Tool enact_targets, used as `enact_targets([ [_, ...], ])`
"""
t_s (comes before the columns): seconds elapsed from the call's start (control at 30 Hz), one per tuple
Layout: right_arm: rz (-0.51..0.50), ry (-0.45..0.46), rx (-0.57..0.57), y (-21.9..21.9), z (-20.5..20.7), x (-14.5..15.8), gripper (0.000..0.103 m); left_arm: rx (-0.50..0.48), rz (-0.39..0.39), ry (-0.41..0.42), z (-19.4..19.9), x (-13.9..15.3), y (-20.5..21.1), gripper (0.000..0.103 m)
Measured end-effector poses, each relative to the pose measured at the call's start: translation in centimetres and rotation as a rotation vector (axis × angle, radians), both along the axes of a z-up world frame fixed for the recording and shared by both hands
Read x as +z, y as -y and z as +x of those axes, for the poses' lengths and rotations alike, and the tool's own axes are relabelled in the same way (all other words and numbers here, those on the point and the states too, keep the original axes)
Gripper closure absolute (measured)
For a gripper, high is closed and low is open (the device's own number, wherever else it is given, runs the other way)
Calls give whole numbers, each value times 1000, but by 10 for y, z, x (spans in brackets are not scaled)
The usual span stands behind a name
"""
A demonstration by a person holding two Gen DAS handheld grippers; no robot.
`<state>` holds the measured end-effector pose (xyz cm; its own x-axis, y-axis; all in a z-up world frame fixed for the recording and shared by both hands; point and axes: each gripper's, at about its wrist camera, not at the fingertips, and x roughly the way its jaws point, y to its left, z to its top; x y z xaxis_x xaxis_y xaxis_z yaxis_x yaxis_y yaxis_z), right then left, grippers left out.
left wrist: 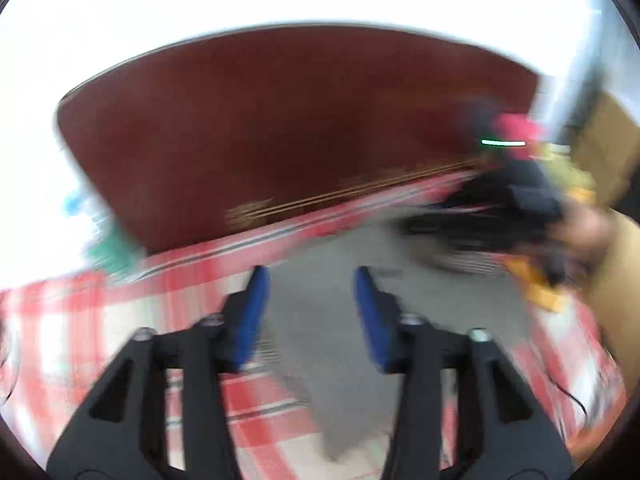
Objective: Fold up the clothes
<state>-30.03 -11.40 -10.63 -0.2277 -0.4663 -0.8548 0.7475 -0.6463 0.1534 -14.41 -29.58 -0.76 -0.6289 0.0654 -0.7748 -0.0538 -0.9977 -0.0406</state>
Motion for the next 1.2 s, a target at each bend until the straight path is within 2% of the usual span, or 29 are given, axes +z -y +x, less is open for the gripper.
enact_targets([
  [0.03,-2,13,-12,-2,-3,-5,92,-58,14,5,5,-4,-11,32],
  [0.1,-11,39,-44,-8,-8,-11,84,-132,-12,69,6,-32,-33,32],
  [0.13,-15,52,-60,-10,-10,-15,81,-139,-28,105,2,-49,-39,32],
  [0.17,-19,65,-77,-13,-13,-18,73,-124,-39,156,-3,-72,-42,32],
  [0.2,-30,70,-101,-19,-14,-17,65,-113,-18,175,-6,-86,-39,32],
  [0.3,-131,-7,-184,-55,-1,14,60,-75,51,206,-12,-119,-27,29],
  [0.37,-205,-73,-215,-77,14,38,60,-49,126,198,-14,-126,-15,25],
  [0.4,-233,-120,-190,-84,31,52,60,-43,152,198,-14,-127,-12,25],
  [0.43,-251,-160,-150,-85,48,63,59,-40,168,196,-15,-129,-10,25],
  [0.53,-264,-215,19,-66,90,66,54,-40,178,185,-14,-127,-10,24],
  [0.6,-205,-183,44,-53,92,42,54,-37,203,179,-15,-124,-7,24],
  [0.7,-107,-35,-51,-49,62,-21,55,-4,272,155,-4,-119,12,24],
  [0.73,-108,20,-82,-53,53,-40,56,23,301,138,3,-113,18,24],
  [0.8,-161,28,-100,-62,54,-49,56,62,327,84,19,-98,25,24],
  [0.87,-196,20,-109,-68,56,-50,56,46,266,-19,41,-78,19,24],
  [0.97,-187,18,-121,-69,65,-36,55,25,248,-8,49,-81,13,24],
  [1.07,-236,-33,-114,-78,84,-10,55,68,189,72,41,-109,16,24],
  [1.13,-276,-80,-83,-83,102,8,55,86,255,108,41,-129,24,22],
  [1.2,-266,-79,-25,-75,116,6,55,109,328,120,40,-142,35,22],
])
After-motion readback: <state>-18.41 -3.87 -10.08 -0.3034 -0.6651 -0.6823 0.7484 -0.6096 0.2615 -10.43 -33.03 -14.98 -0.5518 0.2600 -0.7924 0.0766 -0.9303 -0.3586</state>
